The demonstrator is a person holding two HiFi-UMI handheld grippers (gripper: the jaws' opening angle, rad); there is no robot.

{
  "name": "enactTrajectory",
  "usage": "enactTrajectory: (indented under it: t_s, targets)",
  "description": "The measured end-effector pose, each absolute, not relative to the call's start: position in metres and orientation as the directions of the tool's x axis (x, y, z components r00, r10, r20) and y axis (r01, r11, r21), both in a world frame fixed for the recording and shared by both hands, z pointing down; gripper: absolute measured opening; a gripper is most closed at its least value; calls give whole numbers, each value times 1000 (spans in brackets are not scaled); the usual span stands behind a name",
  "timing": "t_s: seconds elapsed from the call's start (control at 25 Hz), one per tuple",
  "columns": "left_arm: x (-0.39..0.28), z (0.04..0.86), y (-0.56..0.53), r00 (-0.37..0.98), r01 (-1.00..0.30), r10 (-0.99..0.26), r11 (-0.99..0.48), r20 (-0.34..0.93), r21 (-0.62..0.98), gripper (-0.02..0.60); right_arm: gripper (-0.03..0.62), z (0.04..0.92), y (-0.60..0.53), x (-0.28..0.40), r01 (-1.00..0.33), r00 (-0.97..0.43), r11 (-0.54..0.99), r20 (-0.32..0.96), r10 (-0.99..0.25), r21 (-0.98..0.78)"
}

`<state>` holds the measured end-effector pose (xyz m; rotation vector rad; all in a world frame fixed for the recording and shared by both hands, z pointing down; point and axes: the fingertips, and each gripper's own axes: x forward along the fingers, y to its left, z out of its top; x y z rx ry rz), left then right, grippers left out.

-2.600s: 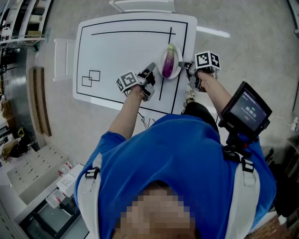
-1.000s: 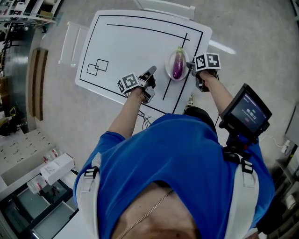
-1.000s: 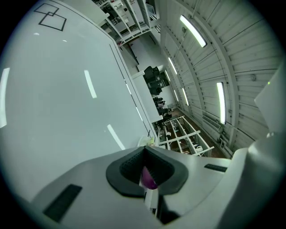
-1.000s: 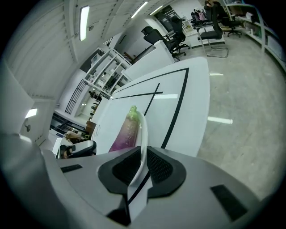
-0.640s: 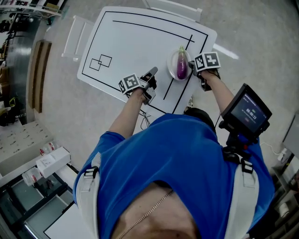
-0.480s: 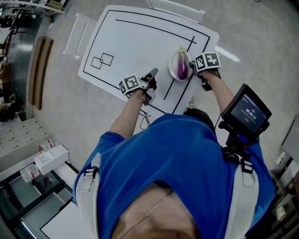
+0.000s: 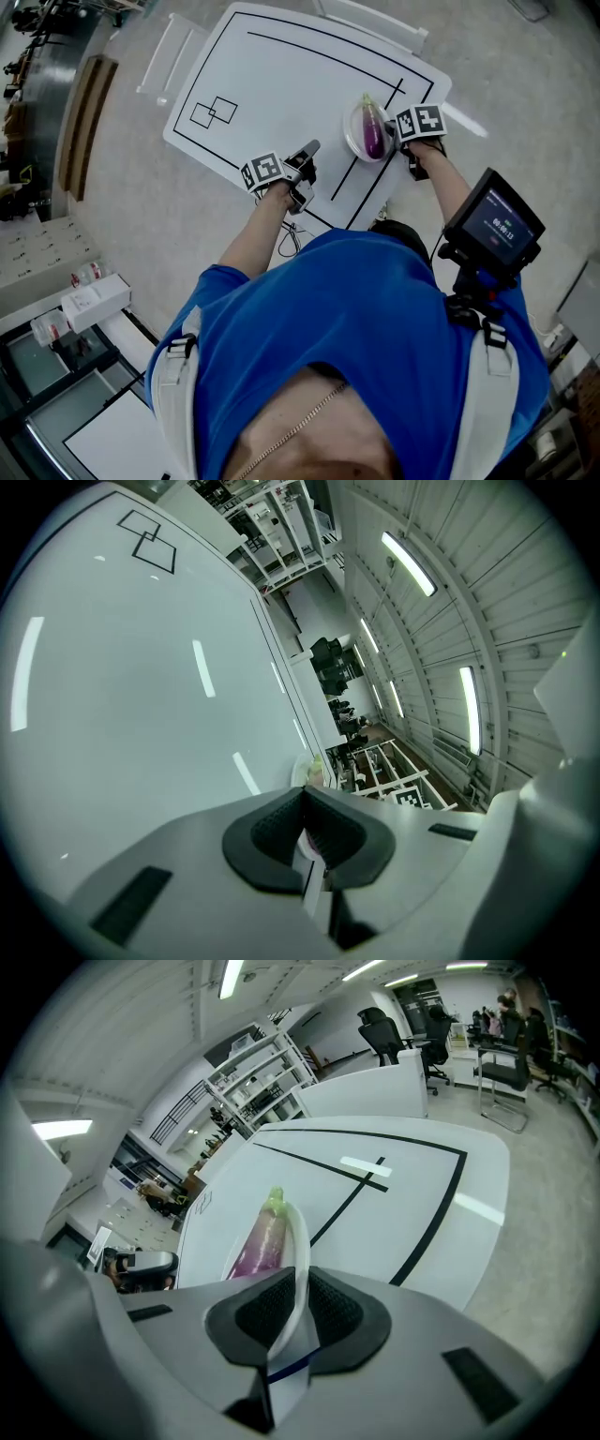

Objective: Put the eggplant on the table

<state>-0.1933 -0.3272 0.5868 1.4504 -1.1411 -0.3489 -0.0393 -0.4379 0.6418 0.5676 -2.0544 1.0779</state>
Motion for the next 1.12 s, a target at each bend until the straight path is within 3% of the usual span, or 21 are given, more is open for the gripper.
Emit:
enactTrajectory:
  t_s: [1.12]
  targets:
    - [-200, 583, -320, 438, -429, -812, 188, 385, 884, 8, 44, 640, -445, -44, -653, -632, 588, 772, -75, -477]
